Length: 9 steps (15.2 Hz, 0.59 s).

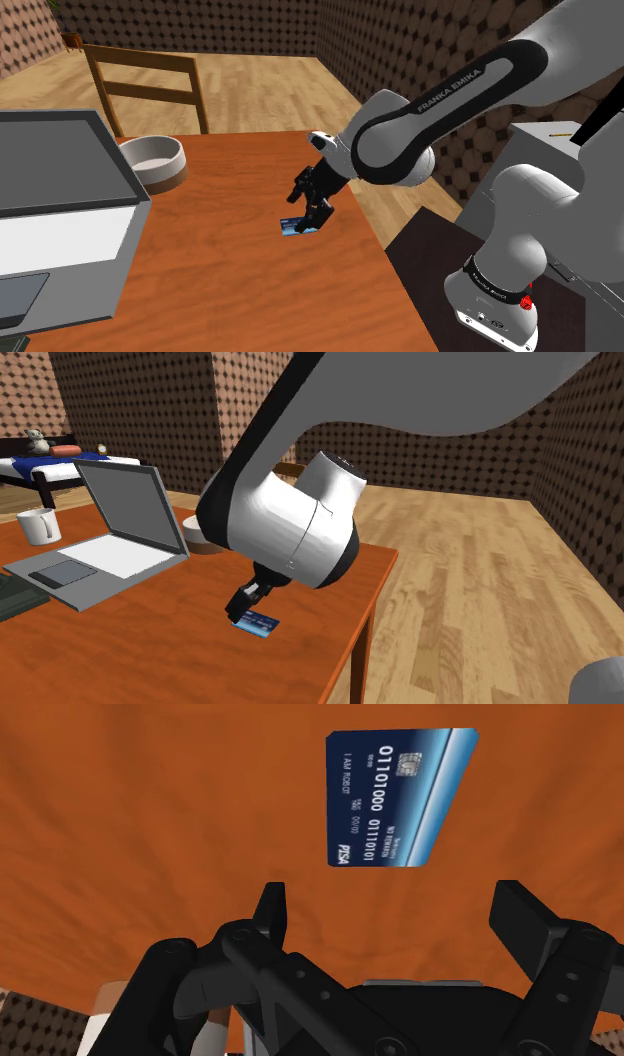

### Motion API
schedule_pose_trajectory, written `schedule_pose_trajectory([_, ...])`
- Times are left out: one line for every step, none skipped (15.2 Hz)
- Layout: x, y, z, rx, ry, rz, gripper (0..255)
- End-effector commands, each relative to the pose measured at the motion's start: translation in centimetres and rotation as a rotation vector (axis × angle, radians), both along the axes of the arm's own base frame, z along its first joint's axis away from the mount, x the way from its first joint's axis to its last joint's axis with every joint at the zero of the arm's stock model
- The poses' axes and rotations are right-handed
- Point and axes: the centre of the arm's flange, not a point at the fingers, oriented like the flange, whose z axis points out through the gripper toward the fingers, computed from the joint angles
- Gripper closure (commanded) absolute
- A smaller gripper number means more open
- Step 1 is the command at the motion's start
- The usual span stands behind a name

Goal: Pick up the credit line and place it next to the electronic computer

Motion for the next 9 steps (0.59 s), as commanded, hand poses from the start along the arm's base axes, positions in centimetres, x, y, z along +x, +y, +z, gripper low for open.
schedule_pose_trajectory([0.2,0.5,-0.8,0.000,-0.002,0.001,0])
schedule_pose_trajectory([0.4,0.7,-1.2,0.000,-0.002,0.001,0])
schedule_pose_trajectory([0.5,1.0,-1.7,0.000,-0.002,0.001,0])
schedule_pose_trajectory([0.8,1.4,-2.3,0.000,-0.002,0.001,0])
schedule_pose_trajectory([0.8,1.4,-2.3,0.000,-0.002,0.001,0])
schedule_pose_trajectory([0.8,1.4,-2.3,0.000,-0.002,0.001,0])
schedule_pose_trajectory([0.8,1.4,-2.4,0.000,-0.002,0.001,0])
schedule_pose_trajectory([0.8,1.4,-2.3,0.000,-0.002,0.001,0])
schedule_pose_trajectory([0.8,1.4,-2.3,0.000,-0.002,0.001,0])
